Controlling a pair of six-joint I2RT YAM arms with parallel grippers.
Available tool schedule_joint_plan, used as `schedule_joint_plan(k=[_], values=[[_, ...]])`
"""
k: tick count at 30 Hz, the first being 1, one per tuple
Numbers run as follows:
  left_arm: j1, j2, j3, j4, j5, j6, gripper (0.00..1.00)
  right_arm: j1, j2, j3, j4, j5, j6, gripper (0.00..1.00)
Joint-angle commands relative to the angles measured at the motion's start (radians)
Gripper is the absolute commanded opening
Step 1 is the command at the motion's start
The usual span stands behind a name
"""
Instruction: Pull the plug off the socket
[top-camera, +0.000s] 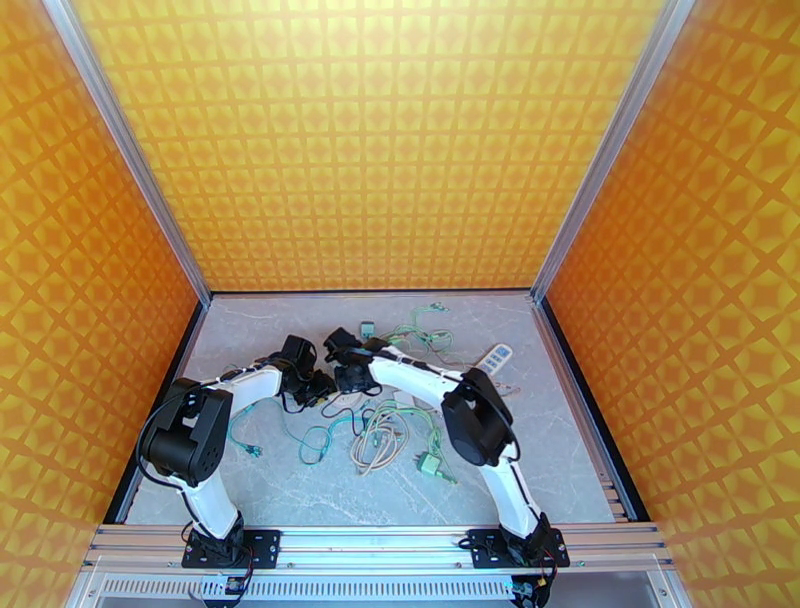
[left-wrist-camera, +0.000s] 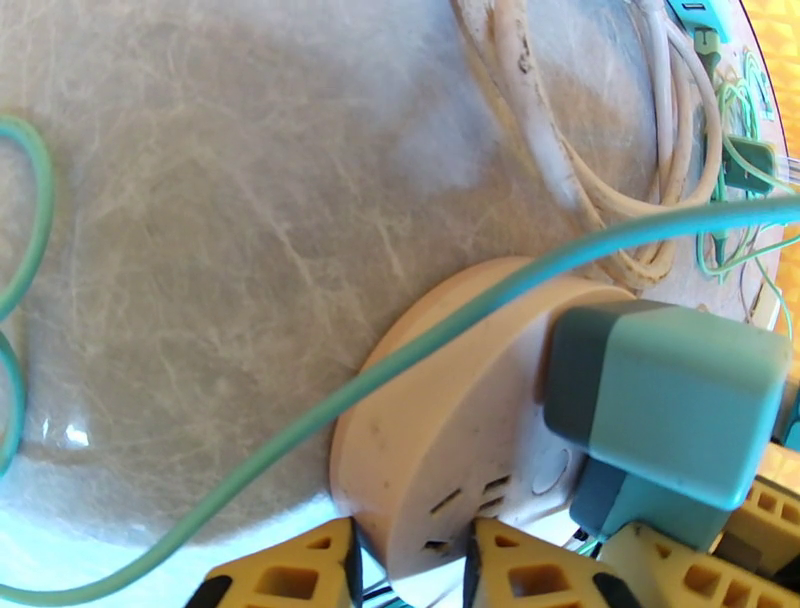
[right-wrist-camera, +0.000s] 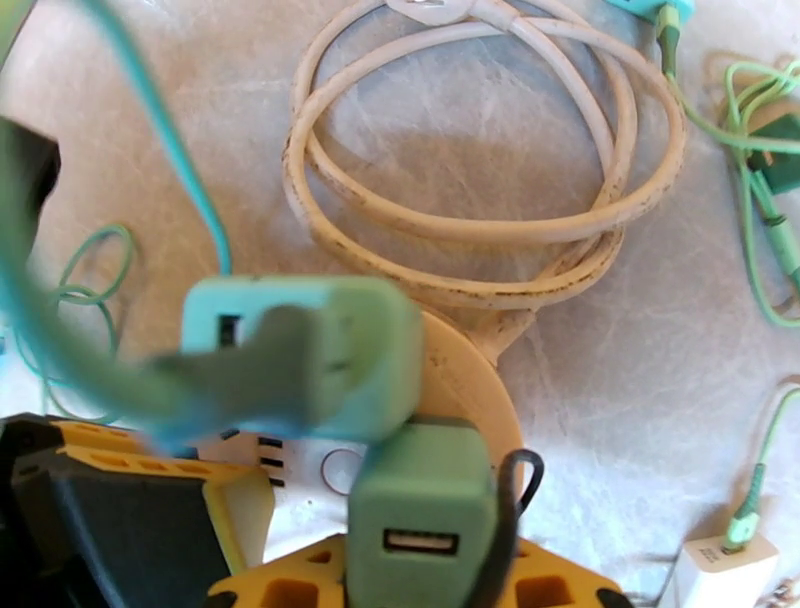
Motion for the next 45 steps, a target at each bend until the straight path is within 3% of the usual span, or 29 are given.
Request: schedule_joint_plan(k=[1,7,14,20,24,34,40,45], values=[[-0.046,0.121,-0.1,-0.129,-0.096,0.014,0.28,0.002,-0.052,-0.02,0.108,-0.179,0.056,0.26],[-0.045,0.118,-0.103,-0.126,-0.096,0.015,0.28,0.014,-0.043,0.005,0.08,-0.158,0.05,0.26],[-0.046,0.129,-0.096,-0.129,-0.096,0.021,0.28,0.112,0.031,0.15,-0.055,-0.05,-0.045,0.27],[-0.046,0.137,-0.081,-0.142,-0.097,0.031,0.28,0.156,0.081,0.204,-0.092,-0.046,-0.053,0.27],[-0.046,0.139,-0.08,-0.146,-0.096,0.034,0.28,0.14,0.071,0.196,-0.084,-0.045,-0.047,0.26],[-0.046,0.144,-0.086,-0.153,-0.096,0.045,0.28,-0.025,-0.061,-0.011,0.105,-0.2,0.089,0.25],[-0.045,0.145,-0.081,-0.154,-0.096,0.046,0.28,-0.023,-0.05,0.026,0.077,-0.201,0.074,0.25],[-0.046,0.151,-0.07,-0.161,-0.096,0.047,0.28,0.041,0.008,0.142,-0.031,-0.126,0.002,0.25]])
